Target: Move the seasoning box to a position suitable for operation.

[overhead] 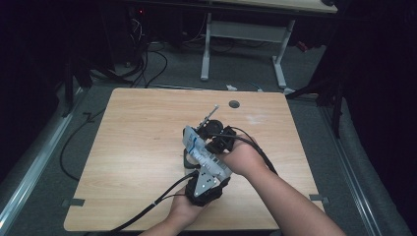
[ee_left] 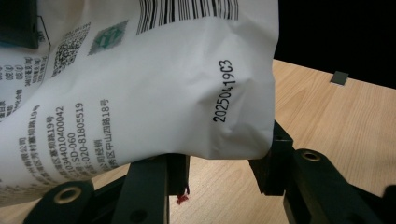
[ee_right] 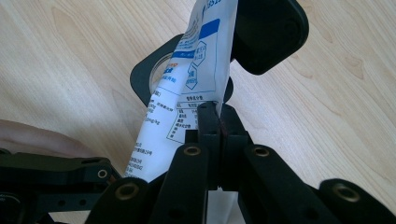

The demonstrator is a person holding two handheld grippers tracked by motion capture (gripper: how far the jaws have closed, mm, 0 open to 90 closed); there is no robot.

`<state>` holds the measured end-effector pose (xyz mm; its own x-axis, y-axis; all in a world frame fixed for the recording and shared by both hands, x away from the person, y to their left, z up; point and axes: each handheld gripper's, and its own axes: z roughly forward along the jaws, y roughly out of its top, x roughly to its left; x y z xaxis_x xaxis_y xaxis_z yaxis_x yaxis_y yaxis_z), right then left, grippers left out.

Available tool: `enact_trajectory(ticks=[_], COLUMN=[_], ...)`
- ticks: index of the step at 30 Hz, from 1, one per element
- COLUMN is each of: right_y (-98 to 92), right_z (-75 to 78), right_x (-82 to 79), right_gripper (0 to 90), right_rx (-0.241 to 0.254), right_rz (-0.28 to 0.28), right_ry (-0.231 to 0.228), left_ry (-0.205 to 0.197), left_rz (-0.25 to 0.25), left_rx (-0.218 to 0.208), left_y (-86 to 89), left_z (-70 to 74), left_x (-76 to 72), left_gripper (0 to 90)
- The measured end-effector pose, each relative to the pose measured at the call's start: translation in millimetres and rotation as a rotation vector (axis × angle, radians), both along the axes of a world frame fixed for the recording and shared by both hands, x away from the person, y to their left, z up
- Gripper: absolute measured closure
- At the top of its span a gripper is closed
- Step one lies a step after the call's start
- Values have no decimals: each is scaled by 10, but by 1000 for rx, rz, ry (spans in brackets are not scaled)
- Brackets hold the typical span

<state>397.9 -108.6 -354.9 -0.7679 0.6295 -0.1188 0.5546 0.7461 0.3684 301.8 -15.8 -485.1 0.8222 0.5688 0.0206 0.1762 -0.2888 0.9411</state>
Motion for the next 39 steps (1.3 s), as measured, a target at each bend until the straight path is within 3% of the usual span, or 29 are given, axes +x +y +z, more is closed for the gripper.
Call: enact_trajectory(ticks=[39], right_y=[-146], right_z=[3], right_x=[-34], right_gripper=[900], right_rx=[35], right_rz=[-25], right_ry=[2], left_ry=[-11], left_rz=[-32], left_rx=[19], left_y=[-38], left_z=[-17], left_x=[-33], left_gripper=[625])
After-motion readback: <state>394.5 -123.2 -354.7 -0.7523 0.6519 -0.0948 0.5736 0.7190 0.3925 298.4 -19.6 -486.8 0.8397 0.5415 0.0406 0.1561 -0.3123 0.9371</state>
